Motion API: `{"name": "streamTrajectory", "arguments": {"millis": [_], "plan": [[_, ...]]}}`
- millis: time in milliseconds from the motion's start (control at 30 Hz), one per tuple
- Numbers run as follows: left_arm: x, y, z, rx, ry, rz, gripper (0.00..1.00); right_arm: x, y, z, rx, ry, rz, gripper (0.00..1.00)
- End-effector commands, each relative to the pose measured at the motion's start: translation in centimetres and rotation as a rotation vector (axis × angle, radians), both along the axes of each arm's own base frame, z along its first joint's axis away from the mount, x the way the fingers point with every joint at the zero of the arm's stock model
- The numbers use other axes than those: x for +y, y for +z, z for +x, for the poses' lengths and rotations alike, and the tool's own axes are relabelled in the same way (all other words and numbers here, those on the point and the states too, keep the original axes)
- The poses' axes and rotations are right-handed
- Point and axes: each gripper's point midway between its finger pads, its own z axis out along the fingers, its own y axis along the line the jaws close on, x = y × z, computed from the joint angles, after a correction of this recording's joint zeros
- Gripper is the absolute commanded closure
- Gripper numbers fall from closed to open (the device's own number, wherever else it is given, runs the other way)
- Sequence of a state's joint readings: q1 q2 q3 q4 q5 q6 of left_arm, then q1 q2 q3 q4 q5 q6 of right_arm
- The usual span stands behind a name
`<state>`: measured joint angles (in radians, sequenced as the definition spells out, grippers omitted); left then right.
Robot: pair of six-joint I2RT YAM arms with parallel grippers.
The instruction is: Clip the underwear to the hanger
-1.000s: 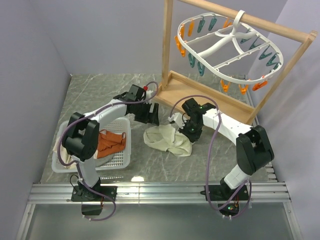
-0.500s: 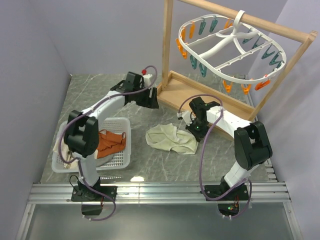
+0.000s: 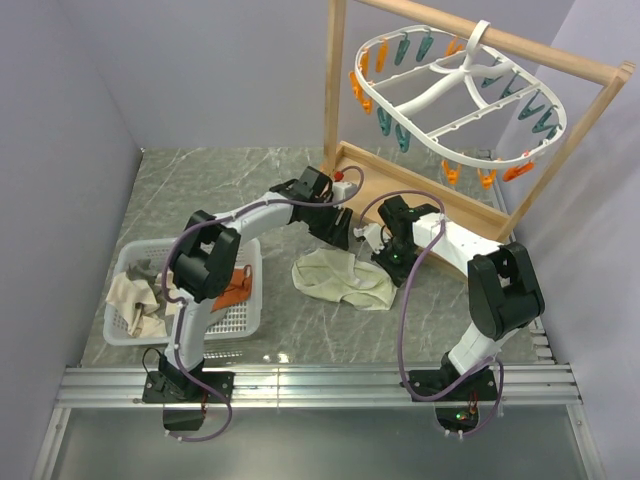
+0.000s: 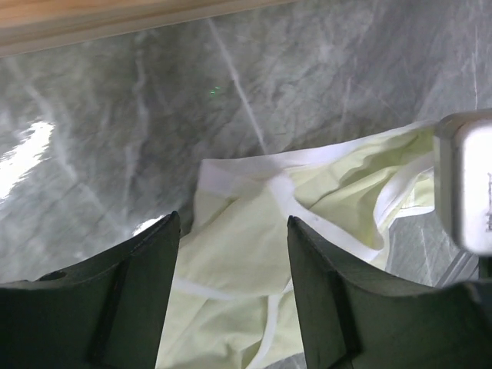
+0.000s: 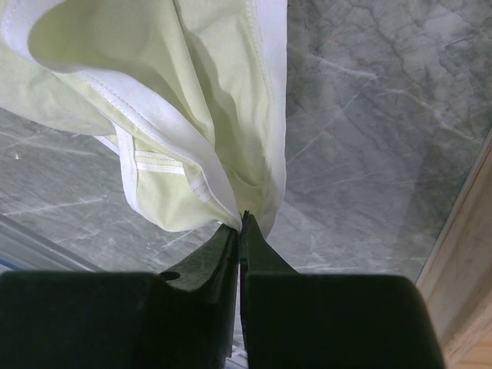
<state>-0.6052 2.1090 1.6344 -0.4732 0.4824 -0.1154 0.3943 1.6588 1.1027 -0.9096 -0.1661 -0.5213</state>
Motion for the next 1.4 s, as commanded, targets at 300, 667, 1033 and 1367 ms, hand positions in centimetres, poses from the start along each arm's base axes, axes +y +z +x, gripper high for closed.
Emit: {"name": "streamTrajectory", "arguments": {"millis": [300,667,1033,1367], "plan": [[-2.6,-2.1,0.1,-0.006,-0.050,-0.043,0.40,0.0,0.1,-0.7,0.011,-0.003,0.018,0.95],[0.1,1.7,0.2,-0.032,0.050,-0.122,1.00,0.0,0.2,-1.1,0.020,0.003,0.025,0.96],[6.0,4.6,2.5,-0.112,0.256,-0.176,1.00,1.0,0.4,0.4,0.001,-0.008,0.049,0.96],[5.3,1.5,4.2,-0.062,0.264,-0.177,0.90,1.8,-0.6,2.6,-0.004,-0.028,0.049,0.96]]}}
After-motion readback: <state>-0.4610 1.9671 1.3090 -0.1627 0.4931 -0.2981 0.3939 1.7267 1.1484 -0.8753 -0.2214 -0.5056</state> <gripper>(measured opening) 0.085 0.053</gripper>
